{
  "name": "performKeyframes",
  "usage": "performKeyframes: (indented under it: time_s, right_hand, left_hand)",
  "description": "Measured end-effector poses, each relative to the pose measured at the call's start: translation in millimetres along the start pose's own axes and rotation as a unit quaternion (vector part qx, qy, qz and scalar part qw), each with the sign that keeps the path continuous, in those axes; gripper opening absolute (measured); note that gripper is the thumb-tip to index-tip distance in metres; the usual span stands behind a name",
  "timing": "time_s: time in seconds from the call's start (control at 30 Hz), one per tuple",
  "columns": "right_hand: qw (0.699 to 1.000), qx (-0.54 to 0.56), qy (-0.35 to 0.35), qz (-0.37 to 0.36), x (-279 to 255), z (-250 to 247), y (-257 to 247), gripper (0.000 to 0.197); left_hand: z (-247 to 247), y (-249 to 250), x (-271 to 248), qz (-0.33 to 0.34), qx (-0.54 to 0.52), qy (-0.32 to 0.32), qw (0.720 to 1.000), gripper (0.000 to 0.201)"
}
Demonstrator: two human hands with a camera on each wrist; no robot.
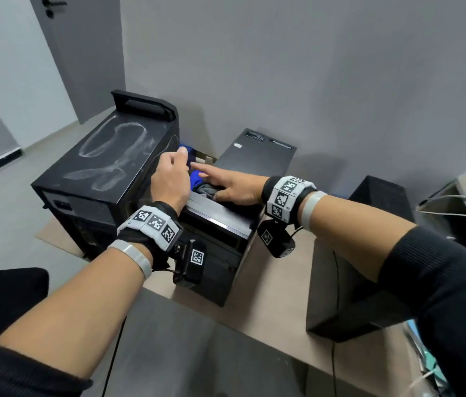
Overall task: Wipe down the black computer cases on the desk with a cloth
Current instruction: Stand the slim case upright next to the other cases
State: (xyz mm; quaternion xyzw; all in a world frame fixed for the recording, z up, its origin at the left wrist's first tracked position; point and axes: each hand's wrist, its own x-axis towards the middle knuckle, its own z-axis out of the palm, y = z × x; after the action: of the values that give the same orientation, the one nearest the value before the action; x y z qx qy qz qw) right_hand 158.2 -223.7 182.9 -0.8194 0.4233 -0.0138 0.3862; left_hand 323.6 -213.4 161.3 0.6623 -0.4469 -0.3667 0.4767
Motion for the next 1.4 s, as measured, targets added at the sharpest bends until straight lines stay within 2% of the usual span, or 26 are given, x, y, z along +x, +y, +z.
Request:
performKeyframes:
  time_s: [0.1,0.23,0.37,0.47,0.57,0.7,0.8,0.87,0.93,1.03,1.1,1.13,1.17,1.23,1.27,1.3,1.33,1.4]
  right_hand:
    - [0.999,-0.008,0.019,-0.041,3,3,-6,0.073]
    - [0.997,0.039,0.051,-0.051,-35,7,20,0.064]
    - [0.995,0.047,0.086,-0.026,-62,11,28,0.056]
    - [0.992,0.019,0.123,-0.018,-71,13,29,0.056]
    - [0.984,-0.012,0.18,-0.002,-83,14,31,0.049]
    - [0.963,-0.084,0.247,0.065,-96,11,36,0.035]
    - [0.936,-0.143,0.282,0.158,-103,3,44,0.034]
    - [0.916,-0.136,0.306,0.221,-104,-6,47,0.029]
    - [0.9,-0.08,0.355,0.239,-103,-14,41,0.026]
    - [0.881,0.025,0.438,0.179,-96,-21,9,0.031]
    - [0.865,0.075,0.478,0.133,-88,-20,-18,0.035]
    - [0.86,0.095,0.489,0.11,-84,-19,-31,0.036]
    - [0.862,0.128,0.484,0.085,-80,-17,-43,0.037]
    - [0.879,0.234,0.416,0.014,-74,-8,-65,0.032]
    - [0.885,0.266,0.383,-0.012,-71,-3,-72,0.028]
    - [0.888,0.263,0.377,-0.02,-71,2,-76,0.026]
    - [0.89,0.228,0.394,-0.01,-70,7,-77,0.028]
    - [0.899,0.089,0.425,0.053,-73,18,-68,0.042]
  left_hand:
    - [0,-2,-2,0.045,0.006,0.026,0.999,0.029]
    - [2,-2,2,0.072,0.044,-0.011,0.996,0.026]
    - [-3,-6,3,0.046,-0.082,-0.133,0.987,0.016]
    - [-5,-17,-2,0.088,-0.033,-0.21,0.973,0.017]
    - [-4,-22,-4,0.084,-0.027,-0.232,0.969,0.032]
    - [-2,-18,-10,0.073,-0.046,-0.23,0.969,0.035]
    - [-1,-21,-8,0.097,-0.007,-0.21,0.973,0.031]
    - [-3,-22,-5,0.115,0.033,-0.195,0.973,0.028]
    - [-5,-20,-5,0.141,0.077,-0.182,0.97,0.026]
    - [-11,-16,-6,0.165,0.11,-0.162,0.967,0.022]
    - [-16,-8,-11,0.176,0.028,-0.168,0.97,0.028]
    - [-17,-1,-16,0.194,-0.026,-0.188,0.962,0.034]
    - [-18,6,-21,0.219,-0.07,-0.217,0.949,0.04]
    - [-19,20,-32,0.258,-0.138,-0.263,0.92,0.051]
    - [-20,24,-35,0.265,-0.156,-0.247,0.919,0.054]
    - [-22,25,-34,0.264,-0.167,-0.203,0.928,0.053]
    - [-25,23,-31,0.253,-0.175,-0.139,0.941,0.05]
    - [-35,11,-24,0.206,-0.173,-0.006,0.963,0.038]
